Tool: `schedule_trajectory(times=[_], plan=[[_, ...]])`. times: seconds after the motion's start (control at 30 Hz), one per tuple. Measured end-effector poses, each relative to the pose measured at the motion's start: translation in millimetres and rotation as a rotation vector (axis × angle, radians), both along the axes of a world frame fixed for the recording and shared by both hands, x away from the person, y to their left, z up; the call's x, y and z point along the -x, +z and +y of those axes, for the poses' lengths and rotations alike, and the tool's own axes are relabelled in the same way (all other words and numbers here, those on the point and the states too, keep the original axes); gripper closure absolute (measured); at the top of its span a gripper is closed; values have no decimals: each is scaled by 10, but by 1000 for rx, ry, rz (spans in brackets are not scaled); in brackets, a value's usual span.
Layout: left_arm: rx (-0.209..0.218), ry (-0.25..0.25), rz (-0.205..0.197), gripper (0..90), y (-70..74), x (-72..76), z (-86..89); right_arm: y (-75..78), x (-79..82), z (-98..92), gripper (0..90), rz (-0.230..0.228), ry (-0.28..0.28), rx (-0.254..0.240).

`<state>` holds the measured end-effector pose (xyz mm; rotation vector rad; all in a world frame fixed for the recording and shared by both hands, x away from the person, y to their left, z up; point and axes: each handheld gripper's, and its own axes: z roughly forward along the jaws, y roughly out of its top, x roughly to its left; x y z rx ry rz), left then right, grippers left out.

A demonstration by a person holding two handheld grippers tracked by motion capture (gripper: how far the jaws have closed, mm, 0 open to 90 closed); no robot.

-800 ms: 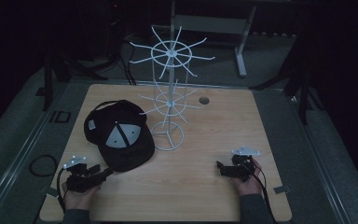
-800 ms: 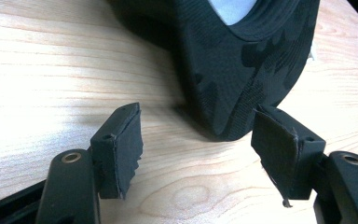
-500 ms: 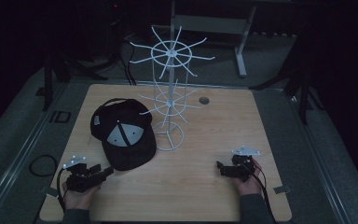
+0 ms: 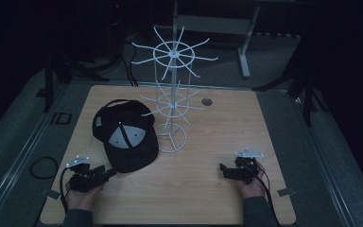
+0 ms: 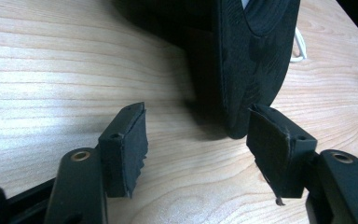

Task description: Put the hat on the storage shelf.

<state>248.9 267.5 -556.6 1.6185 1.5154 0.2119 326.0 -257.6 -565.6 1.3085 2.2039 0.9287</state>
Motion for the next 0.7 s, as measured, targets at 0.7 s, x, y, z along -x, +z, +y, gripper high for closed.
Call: schedule_trajectory(times=[0.7], plan=[[-51,-48,17,410,-52,-121,-127,0,0,0,127,0,0,0]])
